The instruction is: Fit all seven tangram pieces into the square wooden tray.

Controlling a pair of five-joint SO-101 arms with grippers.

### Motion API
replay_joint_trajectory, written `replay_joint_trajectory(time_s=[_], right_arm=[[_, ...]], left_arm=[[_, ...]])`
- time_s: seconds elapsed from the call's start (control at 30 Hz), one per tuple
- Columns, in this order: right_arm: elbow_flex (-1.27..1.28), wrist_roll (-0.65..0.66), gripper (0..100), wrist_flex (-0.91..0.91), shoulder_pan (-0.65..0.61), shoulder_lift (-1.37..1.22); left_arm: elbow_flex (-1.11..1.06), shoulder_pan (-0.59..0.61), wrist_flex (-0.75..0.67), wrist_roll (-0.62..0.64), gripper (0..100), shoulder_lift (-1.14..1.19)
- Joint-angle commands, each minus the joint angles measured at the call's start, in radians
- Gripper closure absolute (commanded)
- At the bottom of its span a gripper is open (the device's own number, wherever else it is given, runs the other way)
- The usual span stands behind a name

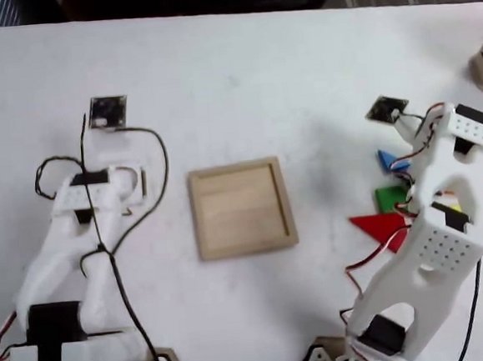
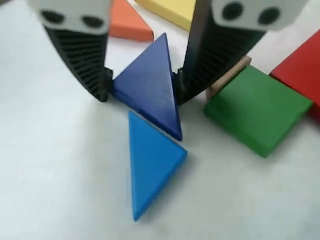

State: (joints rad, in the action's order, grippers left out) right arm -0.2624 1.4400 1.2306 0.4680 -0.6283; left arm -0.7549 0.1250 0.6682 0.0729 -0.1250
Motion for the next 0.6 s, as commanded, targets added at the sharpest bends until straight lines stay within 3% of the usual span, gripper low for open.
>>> replay_joint_trajectory(time_s=[0.0,0.2,0.57], right_arm=[[-0.058,-0.005,97.8,-0.001,0.015,0.01],[-0.106,-0.021,97.1,0.053,0.028,0.035],[-0.342,-0.324,97.1,0.44,-0.039,0.142]], left_arm=[[0.046,-0.024,-0.025,-0.011,95,-0.007],[0.046,-0.024,-0.025,-0.011,95,-0.007],[0.046,-0.021,-0.025,-0.011,95,-0.007]])
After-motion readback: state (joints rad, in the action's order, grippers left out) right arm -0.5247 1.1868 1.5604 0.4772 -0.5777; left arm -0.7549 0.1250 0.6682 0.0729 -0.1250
